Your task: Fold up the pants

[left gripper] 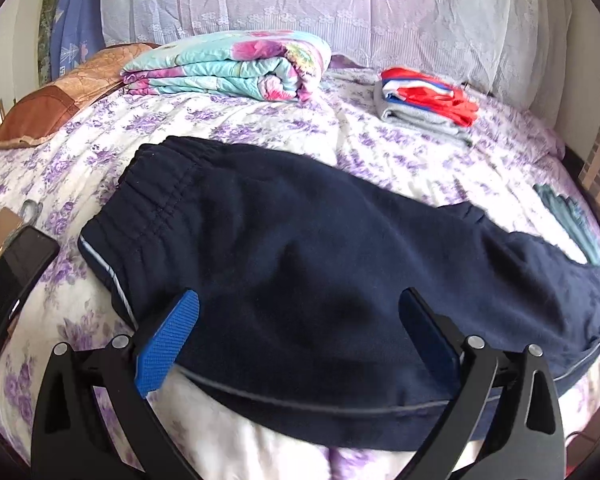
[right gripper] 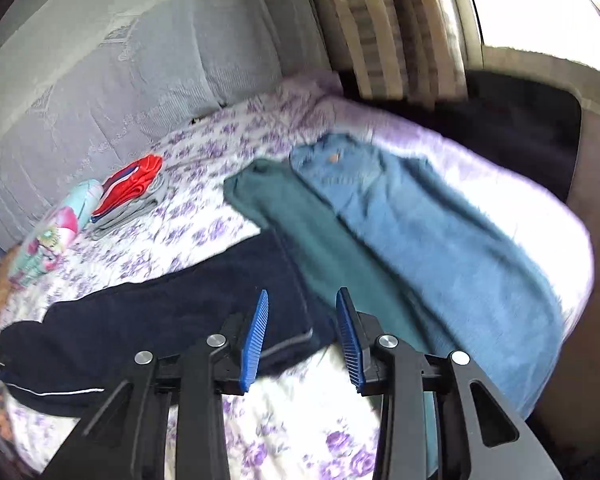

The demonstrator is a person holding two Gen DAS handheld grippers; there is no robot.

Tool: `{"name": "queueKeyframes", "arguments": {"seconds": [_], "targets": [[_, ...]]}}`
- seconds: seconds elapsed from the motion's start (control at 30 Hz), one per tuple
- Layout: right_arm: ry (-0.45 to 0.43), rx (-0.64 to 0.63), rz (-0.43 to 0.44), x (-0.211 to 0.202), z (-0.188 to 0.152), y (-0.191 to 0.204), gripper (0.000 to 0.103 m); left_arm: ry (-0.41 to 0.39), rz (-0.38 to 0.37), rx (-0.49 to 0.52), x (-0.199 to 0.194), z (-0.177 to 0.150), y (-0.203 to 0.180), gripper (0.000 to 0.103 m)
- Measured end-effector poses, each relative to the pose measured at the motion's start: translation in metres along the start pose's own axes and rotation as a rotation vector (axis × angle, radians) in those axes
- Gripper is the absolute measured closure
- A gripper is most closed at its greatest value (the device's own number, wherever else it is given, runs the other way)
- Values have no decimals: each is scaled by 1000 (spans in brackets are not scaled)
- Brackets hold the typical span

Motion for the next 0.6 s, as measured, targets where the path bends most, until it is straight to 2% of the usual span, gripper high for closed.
{"name": "queueKeyframes", "arguments": {"seconds": [0.03, 0.07, 0.17, 0.23, 0.3, 0.37, 0.43, 0.47, 0.5, 0.53, 0.57, 0.6], "targets": [[-52, -37, 18, -6, 7, 14, 65, -11, -48, -6, -6, 0, -8, 5], [-78, -86, 76, -9, 13, 35, 60, -24, -89, 2, -12, 1, -17, 5], [-80, -258, 296, -3, 18, 118, 57, -48, -163, 79, -18, 3, -60, 5], [-32, -352, 465, 1, 9, 181, 57, -15, -208, 140, -8, -1, -90, 5], [59, -435, 616, 10, -8, 240, 58, 20, -205, 192, 7, -9, -112, 5], [140, -536, 693, 15, -31, 287, 58, 109, -137, 244, 33, -25, -122, 5], [262, -675, 695, 28, -64, 316, 59, 198, -64, 270, 55, -46, -117, 5], [330, -712, 671, 39, -78, 321, 59, 176, -67, 284, 53, -54, -114, 5], [355, -696, 685, 43, -82, 318, 60, 144, -77, 294, 45, -58, -113, 5], [367, -673, 692, 43, -76, 315, 64, 128, -94, 301, 38, -61, -111, 5], [381, -648, 696, 39, -66, 316, 62, 113, -118, 300, 31, -62, -107, 5], [364, -605, 746, 32, -54, 317, 62, 92, -133, 282, 26, -62, -101, 5]]}}
Point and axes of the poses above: each gripper's, at about its wrist camera, not at the fingertips, and x roughly the way its jaws point, y to its left, z to its top, the point moved 2 cm from there along x, roughly the way its jaws point, and after that the axes turned 12 degrees about -z, right-handed, at the moved point
